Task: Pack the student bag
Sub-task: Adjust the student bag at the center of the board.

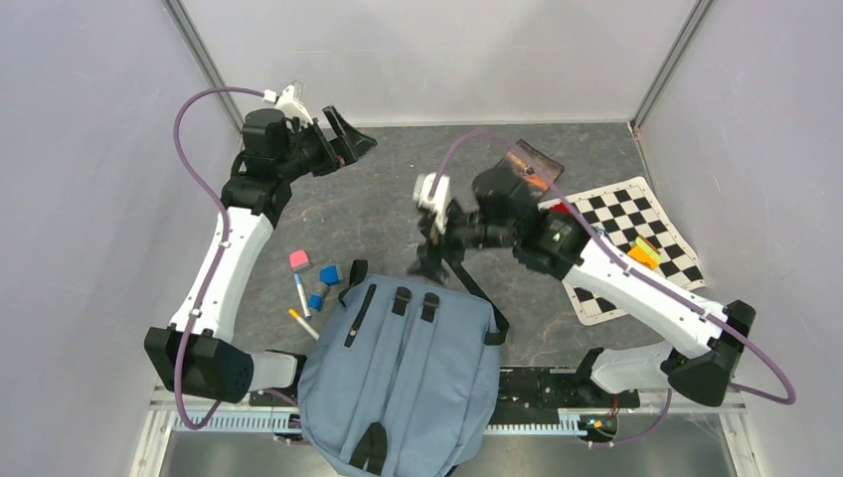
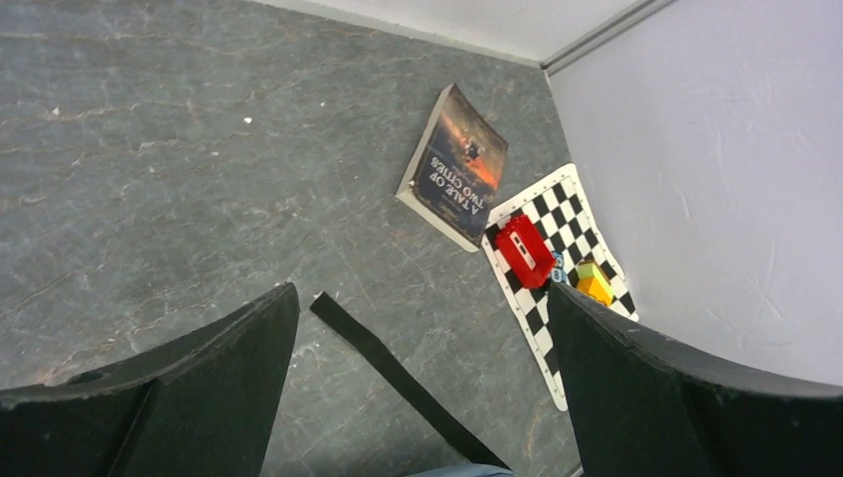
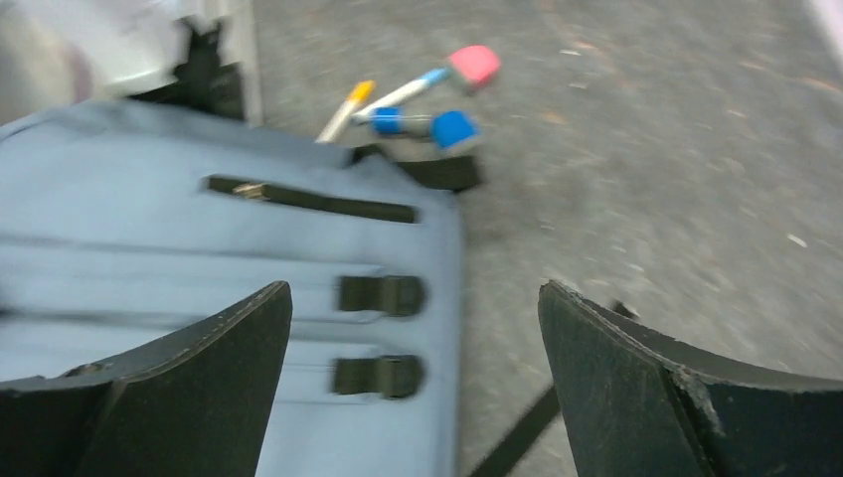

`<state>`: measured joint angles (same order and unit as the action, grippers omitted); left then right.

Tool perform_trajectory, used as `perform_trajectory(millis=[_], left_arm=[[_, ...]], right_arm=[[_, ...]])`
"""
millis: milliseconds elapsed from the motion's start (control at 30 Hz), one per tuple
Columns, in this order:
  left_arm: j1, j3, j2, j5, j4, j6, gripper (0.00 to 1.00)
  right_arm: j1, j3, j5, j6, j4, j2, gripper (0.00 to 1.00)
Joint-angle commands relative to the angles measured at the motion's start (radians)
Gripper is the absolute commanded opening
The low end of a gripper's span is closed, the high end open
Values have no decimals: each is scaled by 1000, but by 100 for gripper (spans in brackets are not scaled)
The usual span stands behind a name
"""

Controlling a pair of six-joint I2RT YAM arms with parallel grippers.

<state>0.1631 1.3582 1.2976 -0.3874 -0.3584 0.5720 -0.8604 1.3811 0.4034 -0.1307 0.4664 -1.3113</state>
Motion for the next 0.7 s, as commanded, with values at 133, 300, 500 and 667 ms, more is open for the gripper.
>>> perform_trajectory(millis=[133,300,500,667], left_arm=[[-52,10,39,62,-49,28,100],[-71,-14,51,122,-62,56,100],[-72,-49,25,134,-9,37,100],[-72,-85,25,147,-5,-14,100]], right_arm=[[-311,-183,-45,-41,-154,120,98],[-518,-317,-266,14,-313,147,98],[-681,-385,-448,92,-387,119,98],[-832,-441,-599,98,-450,77,98]])
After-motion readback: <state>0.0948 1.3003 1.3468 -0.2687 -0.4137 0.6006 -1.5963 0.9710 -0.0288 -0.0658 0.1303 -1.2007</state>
